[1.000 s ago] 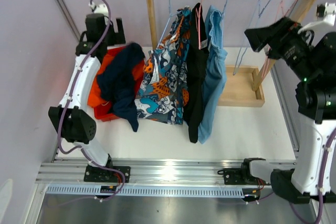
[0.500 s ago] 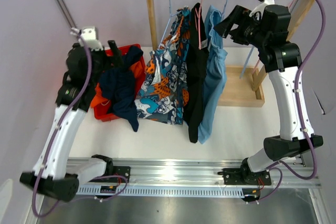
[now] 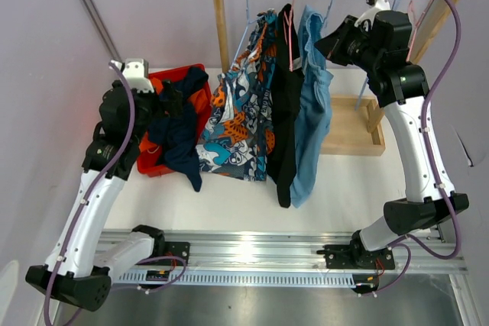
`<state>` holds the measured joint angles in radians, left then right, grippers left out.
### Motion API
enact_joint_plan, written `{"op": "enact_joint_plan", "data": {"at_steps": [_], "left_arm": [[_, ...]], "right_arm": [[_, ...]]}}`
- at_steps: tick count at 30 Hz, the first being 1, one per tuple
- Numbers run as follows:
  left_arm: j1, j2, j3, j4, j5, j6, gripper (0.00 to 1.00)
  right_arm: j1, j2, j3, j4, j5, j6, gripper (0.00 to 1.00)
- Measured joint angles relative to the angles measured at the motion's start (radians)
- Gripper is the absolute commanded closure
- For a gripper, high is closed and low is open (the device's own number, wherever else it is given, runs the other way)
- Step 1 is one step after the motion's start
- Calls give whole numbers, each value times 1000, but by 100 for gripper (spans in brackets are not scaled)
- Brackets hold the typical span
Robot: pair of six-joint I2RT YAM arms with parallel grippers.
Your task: Remove the shorts from the hanger
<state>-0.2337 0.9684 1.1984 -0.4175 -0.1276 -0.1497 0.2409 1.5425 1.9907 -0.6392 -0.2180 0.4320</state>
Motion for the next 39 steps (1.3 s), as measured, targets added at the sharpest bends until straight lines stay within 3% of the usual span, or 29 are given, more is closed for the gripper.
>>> {"op": "enact_joint_plan", "data": {"at_steps": [4, 15, 20, 30, 39], "left_arm": [[-94, -18, 15, -12, -2, 7, 1], [-644, 21, 295, -6, -133, 110, 1], [-863, 96, 345, 56, -159, 165, 1], [-1058, 324, 297, 222, -103, 171, 1], [-1090, 548, 357, 322, -48, 146, 1]], "right_arm": [[0, -1, 1, 0, 3, 0, 100], [1, -35, 167, -150, 132, -14, 100], [1, -121, 190, -183, 166, -13, 100], [1, -251, 169, -235, 167, 45, 100], [1, -288, 129, -272, 156, 77, 100]]}}
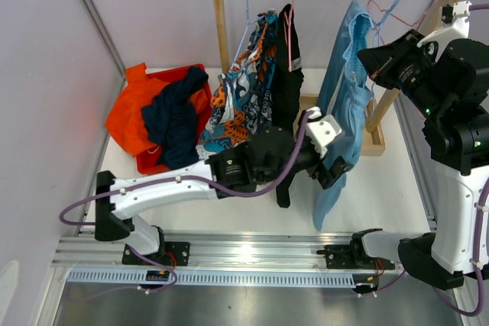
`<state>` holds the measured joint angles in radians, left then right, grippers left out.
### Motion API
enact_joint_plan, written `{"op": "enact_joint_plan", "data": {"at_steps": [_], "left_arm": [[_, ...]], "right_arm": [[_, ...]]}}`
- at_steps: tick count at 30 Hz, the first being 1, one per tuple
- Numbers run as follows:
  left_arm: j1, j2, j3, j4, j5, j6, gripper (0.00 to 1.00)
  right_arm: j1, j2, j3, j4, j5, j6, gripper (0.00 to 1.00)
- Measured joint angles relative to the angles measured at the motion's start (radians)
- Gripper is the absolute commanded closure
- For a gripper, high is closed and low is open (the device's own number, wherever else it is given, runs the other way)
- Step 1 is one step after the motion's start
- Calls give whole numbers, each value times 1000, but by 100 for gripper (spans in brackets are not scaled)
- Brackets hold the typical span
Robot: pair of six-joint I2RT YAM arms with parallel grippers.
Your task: Remove the shorts from the hanger
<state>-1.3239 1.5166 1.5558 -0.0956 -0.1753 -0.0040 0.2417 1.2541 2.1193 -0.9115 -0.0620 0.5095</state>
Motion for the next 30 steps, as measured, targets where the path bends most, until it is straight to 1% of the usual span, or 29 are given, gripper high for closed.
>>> {"op": "enact_joint_plan", "data": {"at_steps": [5, 6, 7, 8, 9, 10, 11, 13, 14, 18, 22, 24, 27, 30], "left_arm": [[0, 98, 72, 12, 11, -6, 2], [0, 107, 73, 14, 14, -8, 3], [0, 114, 74, 19, 15, -14, 7], [0, 119, 74, 23, 15, -16, 17], [0, 125, 74, 27, 14, -22, 24], [0, 130, 74, 37, 14, -25, 35], [0, 135, 74, 48, 13, -30, 63], [0, 142, 74, 74, 12, -32, 86], [-1, 143, 74, 86, 13, -32, 100], [-12, 135, 41, 148, 11, -31, 100], [-57, 67, -108, 216, -46, -30, 100], [-108, -3, -220, 255, -98, -31, 100], [-219, -119, -396, 326, -193, -50, 100], [-321, -178, -495, 359, -269, -90, 100]], "right_arm": [[0, -24, -32, -1, -7, 14, 100], [0, -30, -37, -1, -7, 14, 100], [0, -35, -42, -3, -7, 15, 100], [0, -40, -44, -5, -7, 15, 100], [0, -44, -44, -7, -8, 16, 100], [0, -48, -44, -8, -8, 16, 100], [0, -51, -44, -8, -8, 18, 100], [0, -60, -44, -11, -10, 19, 100], [0, -63, -44, -11, -10, 19, 100], [0, -69, -44, -11, -9, 19, 100], [-5, -60, -42, -29, -11, 14, 100], [-9, -46, -29, -64, -22, 13, 100], [-25, -13, 5, -128, -53, 13, 100], [-52, 14, 31, -169, -86, 13, 100]]}}
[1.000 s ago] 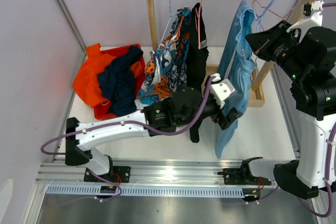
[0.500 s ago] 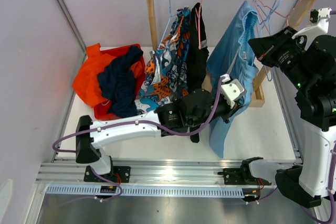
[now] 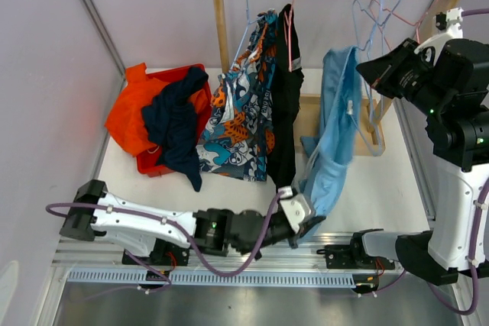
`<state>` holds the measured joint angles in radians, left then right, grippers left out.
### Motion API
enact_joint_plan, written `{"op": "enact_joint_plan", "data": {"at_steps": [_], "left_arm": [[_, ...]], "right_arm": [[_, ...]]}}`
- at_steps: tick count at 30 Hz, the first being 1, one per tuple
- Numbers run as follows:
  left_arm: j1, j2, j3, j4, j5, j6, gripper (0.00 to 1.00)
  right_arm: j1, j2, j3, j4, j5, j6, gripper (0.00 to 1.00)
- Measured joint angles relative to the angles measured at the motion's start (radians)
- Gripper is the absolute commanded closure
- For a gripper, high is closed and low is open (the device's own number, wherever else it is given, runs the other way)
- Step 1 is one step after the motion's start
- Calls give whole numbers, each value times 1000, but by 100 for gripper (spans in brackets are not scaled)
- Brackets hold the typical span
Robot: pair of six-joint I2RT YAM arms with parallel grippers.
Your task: Remove the shorts from the hanger
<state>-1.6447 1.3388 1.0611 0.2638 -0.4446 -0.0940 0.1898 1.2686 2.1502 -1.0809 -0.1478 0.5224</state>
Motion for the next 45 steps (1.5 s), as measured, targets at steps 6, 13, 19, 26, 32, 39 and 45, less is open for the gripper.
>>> {"op": "enact_joint_plan", "data": {"at_steps": [6, 13, 19, 26, 32, 39, 45], "left_arm": [[-94, 13, -100, -43, -99, -50, 100], [64, 96, 28, -154, -103, -52, 100], [370, 294, 436, -351, -49, -36, 100], [451, 376, 578, -465, -57, -30, 100], [246, 179, 359, -652, -153, -78, 100], [33, -144, 267, -962, -269, -269, 100], [26, -225, 434, -1374, -484, -492, 100]], "right_arm": [[-37, 6, 8, 4, -19, -3, 100], [-47, -103, -142, 48, -36, 2, 100], [-50, -240, -212, -5, -55, 2, 100], [-50, -236, -66, -54, -51, -26, 100], [-50, -32, 137, -18, -32, -58, 100], [-90, 222, 223, 119, 10, -79, 100], [-119, 300, 149, 213, 29, -67, 100]]}}
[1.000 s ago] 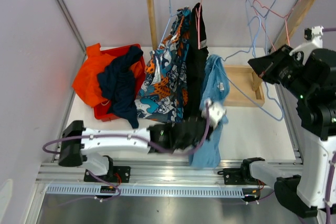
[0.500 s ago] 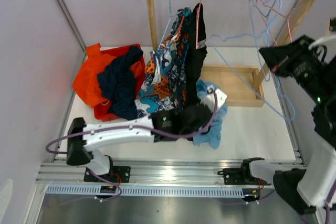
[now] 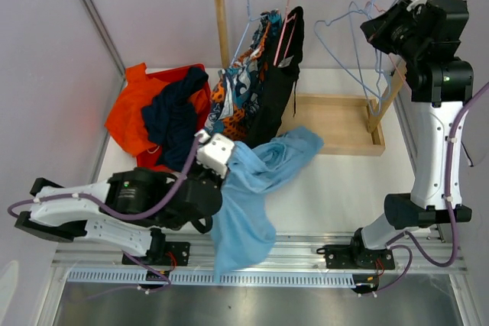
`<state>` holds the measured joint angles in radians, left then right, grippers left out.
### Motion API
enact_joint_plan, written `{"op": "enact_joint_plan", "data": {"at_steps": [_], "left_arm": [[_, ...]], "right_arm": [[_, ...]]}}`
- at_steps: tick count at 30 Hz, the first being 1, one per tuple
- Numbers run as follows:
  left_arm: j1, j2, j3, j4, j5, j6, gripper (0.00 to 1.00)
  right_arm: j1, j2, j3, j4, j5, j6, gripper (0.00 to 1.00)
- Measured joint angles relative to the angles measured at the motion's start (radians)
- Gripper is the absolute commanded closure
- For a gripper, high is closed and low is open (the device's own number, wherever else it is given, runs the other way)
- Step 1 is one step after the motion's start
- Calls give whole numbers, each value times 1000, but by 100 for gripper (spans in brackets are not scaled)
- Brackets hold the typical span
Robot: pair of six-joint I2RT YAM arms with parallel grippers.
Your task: Remove the shorts from the hanger
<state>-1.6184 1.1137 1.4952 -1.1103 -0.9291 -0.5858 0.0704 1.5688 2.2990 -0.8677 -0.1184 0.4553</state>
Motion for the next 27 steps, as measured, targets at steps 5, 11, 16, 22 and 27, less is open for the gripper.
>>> {"op": "enact_joint_plan", "data": {"at_steps": [5, 11, 16, 22, 27], "left_arm": [[67, -8, 111, -157, -117, -7, 100], [372, -111, 72, 28, -66, 271, 100], [610, -114, 141, 146, -3, 481, 100], [926, -5, 323, 246, 107, 628, 100], [1122, 89, 416, 287, 222, 639, 100]], "right_arm": [[0, -53, -151, 79, -3, 4, 100], [-3, -241, -428, 204, 0, -5, 100], [-3, -312, -519, 256, -7, -13, 100], [-7, -324, -602, 345, -19, -12, 100], [-8, -331, -620, 367, -36, -12, 100]]}}
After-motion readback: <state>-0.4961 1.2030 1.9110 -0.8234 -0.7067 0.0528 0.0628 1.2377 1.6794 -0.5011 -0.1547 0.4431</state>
